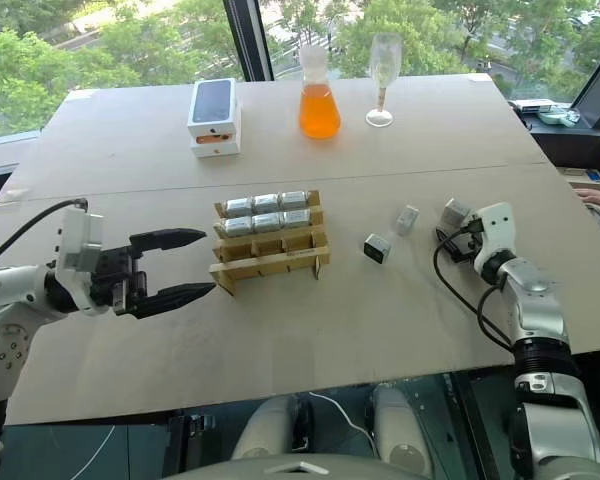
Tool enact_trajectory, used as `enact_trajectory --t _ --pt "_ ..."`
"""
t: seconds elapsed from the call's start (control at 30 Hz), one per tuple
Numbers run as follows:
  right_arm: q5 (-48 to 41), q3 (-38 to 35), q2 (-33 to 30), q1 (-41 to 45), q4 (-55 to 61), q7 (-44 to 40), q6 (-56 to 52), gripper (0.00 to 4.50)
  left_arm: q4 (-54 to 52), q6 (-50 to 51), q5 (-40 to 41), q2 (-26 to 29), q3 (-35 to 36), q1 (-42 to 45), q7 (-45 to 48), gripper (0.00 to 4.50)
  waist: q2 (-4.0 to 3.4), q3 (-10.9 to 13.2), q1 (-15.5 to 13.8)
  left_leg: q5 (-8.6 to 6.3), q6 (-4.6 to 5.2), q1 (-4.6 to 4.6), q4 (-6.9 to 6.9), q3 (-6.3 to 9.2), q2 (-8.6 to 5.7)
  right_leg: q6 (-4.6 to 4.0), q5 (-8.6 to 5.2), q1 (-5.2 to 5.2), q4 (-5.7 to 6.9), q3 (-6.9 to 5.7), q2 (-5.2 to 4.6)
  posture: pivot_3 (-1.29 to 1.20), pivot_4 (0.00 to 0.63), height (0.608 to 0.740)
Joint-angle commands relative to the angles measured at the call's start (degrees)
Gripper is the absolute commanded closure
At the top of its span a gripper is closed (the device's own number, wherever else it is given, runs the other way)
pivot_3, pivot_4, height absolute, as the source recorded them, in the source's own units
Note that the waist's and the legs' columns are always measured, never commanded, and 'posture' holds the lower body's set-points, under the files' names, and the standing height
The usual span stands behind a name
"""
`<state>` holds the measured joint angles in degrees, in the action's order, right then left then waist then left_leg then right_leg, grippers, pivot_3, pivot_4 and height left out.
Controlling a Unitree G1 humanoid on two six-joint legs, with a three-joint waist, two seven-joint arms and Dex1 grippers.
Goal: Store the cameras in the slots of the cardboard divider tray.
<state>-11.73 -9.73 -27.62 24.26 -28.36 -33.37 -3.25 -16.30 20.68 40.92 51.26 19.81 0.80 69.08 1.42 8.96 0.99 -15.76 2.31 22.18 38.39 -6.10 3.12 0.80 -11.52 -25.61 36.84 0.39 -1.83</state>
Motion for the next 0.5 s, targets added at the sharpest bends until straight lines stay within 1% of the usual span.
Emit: enact_trajectory --t 0.03,0.17,0.3,0.43,0.5 --pt "-0.7 -0.3 -3.1 2.3 -1.8 -5.6 2.5 0.05 -0.8 -0.9 0.2 -0.3 1.3 -0.5 0.6 0.0 0.0 0.0 0.0 0.0 0.0 0.0 0.0 0.0 0.0 0.0 0.0 0.0 0.0 0.0 0.0 0.0 0.15 0.74" --pt "0.1 -0.1 -5.7 5.4 -7.5 -9.4 4.4 0.05 -0.8 -0.8 0.2 -0.4 1.3 -0.5 0.9 0.0 0.0 0.0 0.0 0.0 0.0 -0.03 0.0 -0.05 0.0 0.0 0.0 0.0 0.0 0.04 0.01 0.0 0.15 0.74" --pt "0.8 1.1 -8.3 8.8 -13.2 -15.6 6.7 0.05 -0.3 -1.0 -0.2 -0.7 1.1 -0.3 1.0 0.0 0.0 0.0 0.0 0.0 0.0 -0.06 0.0 -0.06 0.0 0.0 0.0 0.0 0.01 0.08 0.06 0.0 0.15 0.74" --pt "0.8 1.6 -9.2 11.4 -17.0 -19.6 7.6 0.05 -0.1 -0.5 -0.1 -1.3 1.1 -0.1 0.1 0.0 0.0 0.0 0.1 0.0 0.0 -0.06 0.0 -0.08 0.01 0.0 0.01 0.0 0.01 0.1 0.07 0.0 0.15 0.74" --pt "0.7 1.6 -9.3 12.9 -18.2 -20.8 7.7 0.05 -0.7 0.1 1.3 -1.7 1.6 -0.5 0.5 0.0 0.0 0.0 0.0 0.0 0.0 -0.06 0.0 -0.11 0.01 0.0 0.01 0.0 0.01 0.13 0.06 0.0 0.15 0.74"
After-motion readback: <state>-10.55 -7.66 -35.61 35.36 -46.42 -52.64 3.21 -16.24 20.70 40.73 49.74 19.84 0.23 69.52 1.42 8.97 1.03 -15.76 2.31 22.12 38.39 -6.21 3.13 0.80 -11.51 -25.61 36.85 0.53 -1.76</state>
